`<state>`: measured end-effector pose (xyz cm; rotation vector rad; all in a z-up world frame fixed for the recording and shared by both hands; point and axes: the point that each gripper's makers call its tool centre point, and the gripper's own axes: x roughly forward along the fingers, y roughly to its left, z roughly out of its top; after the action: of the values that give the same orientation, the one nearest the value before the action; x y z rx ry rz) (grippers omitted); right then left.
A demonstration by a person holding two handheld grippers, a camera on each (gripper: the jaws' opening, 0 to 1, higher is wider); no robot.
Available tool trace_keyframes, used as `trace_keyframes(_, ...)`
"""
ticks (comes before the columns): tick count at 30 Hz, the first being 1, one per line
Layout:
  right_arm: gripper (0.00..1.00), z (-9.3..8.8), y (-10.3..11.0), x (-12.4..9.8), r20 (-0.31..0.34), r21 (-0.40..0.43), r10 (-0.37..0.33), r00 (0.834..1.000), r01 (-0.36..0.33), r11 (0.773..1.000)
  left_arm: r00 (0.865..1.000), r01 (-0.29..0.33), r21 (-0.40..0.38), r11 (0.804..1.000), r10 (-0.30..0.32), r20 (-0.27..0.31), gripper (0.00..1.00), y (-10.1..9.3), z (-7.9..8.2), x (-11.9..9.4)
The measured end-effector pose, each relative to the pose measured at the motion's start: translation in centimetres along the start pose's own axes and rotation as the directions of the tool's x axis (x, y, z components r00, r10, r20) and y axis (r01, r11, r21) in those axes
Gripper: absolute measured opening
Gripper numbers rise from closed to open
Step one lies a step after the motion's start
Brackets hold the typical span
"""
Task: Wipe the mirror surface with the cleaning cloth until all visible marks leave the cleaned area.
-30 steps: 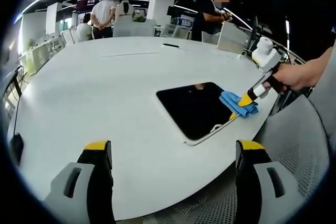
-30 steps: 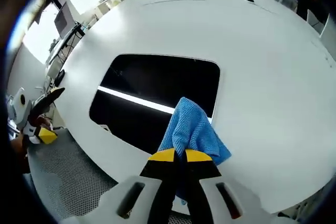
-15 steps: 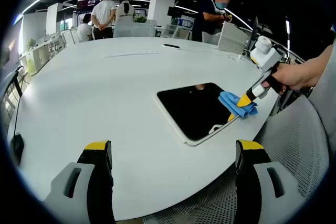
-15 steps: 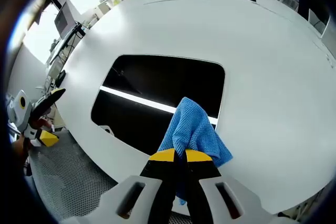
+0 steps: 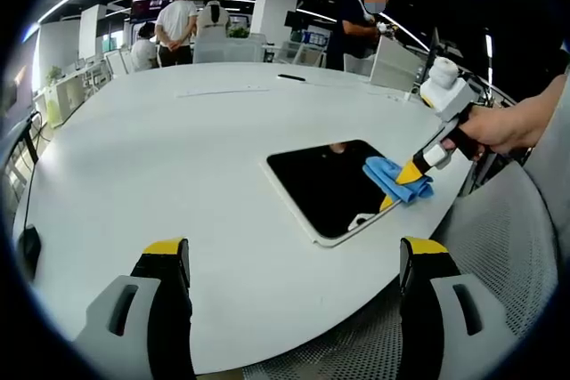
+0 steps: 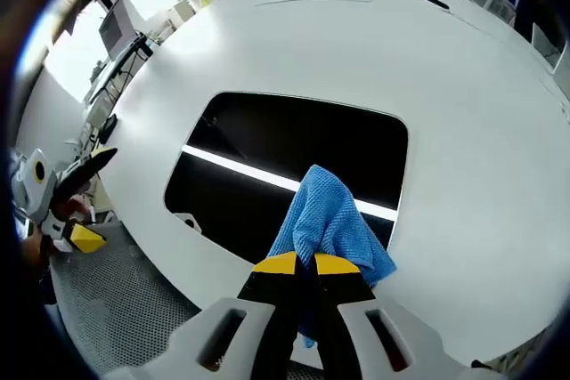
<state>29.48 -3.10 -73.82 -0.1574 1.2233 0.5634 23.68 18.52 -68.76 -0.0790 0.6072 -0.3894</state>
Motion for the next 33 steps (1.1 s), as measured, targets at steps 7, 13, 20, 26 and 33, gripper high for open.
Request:
trace_keyframes(7,0.00,0.5,1.6,0.5,-0.006,-0.029,0.015,1.000,-0.015,0.999,1.000,-0.004,-0.005,1.000,0.004,0.014,0.99,0.1,0.2,0.0)
trace_keyframes(13,0.00,0.9,3.4,1.0,-0.014,-0.057,0.030,0.999,-0.030,0.998,1.000,0.000,-0.004,1.000,0.000,0.012,0.99,0.0,0.2,0.0)
trace_keyframes(20,0.00,1.5,4.9,1.5,-0.027,-0.099,0.042,0.999,-0.045,0.994,1.000,0.005,-0.003,1.000,-0.005,0.016,0.99,-0.2,0.3,-0.1)
trace_keyframes(26,0.00,1.8,5.8,1.8,-0.032,-0.100,0.052,0.998,-0.055,0.993,1.000,0.011,-0.004,1.000,-0.011,0.015,0.99,-0.3,0.3,-0.1)
trace_keyframes(33,0.00,2.3,6.9,2.3,-0.047,-0.124,0.059,0.997,-0.065,0.990,1.000,0.017,-0.003,1.000,-0.017,0.015,0.98,-0.5,0.3,-0.1)
